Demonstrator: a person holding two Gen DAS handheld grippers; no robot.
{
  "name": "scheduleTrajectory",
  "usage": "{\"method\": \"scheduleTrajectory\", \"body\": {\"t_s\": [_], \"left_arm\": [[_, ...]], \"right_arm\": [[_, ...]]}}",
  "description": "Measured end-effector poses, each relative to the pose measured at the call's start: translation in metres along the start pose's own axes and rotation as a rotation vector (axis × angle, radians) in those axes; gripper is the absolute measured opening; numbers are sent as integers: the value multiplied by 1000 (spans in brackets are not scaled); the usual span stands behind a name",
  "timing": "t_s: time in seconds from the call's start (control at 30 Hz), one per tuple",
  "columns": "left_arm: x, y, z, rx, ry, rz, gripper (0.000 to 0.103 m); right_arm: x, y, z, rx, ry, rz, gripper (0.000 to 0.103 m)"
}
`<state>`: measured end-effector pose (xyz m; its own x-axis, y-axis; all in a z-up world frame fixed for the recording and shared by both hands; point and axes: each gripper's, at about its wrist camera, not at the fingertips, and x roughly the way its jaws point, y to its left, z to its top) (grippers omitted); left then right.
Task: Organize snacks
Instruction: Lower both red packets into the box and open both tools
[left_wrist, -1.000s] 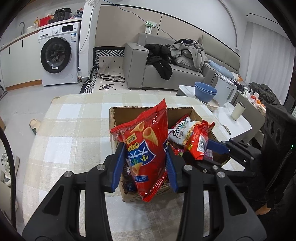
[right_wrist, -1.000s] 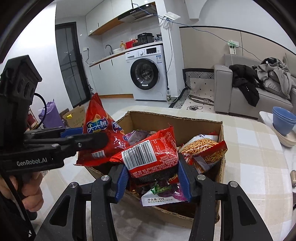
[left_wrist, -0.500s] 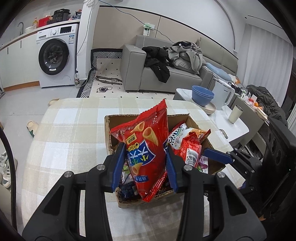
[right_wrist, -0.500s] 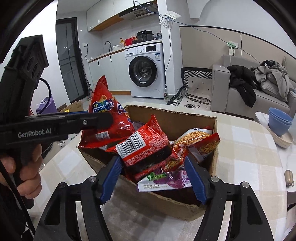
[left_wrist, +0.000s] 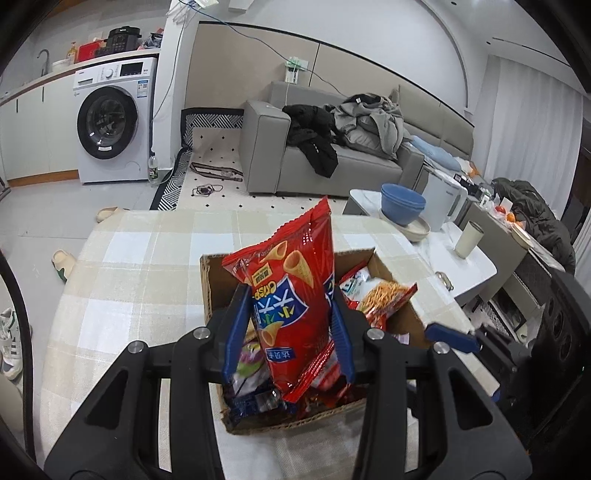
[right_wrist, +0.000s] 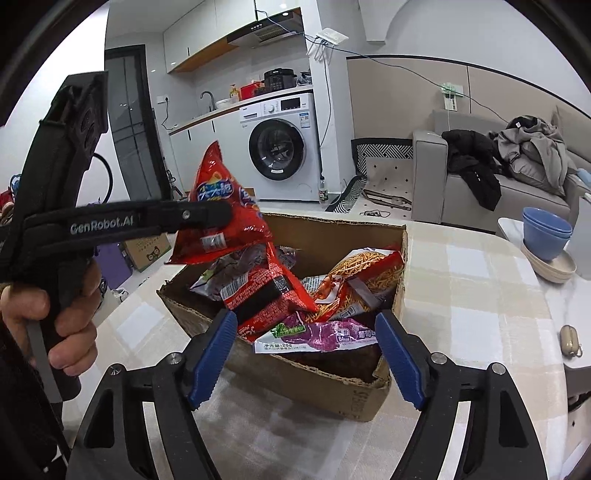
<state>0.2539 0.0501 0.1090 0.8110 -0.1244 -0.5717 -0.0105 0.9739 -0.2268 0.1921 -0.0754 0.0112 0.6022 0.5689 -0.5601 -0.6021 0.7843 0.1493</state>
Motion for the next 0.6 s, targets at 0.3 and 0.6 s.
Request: {"method": "scheduleTrajectory", "body": {"t_s": [0.3, 0.6], "left_arm": [[23, -15, -2, 45, 77, 15, 51], [-1, -20, -22, 101, 85, 14, 78]], "right_arm": [[-12, -7, -3, 23, -20, -22, 80], [-15, -14, -7, 60, -28, -29, 81]]}}
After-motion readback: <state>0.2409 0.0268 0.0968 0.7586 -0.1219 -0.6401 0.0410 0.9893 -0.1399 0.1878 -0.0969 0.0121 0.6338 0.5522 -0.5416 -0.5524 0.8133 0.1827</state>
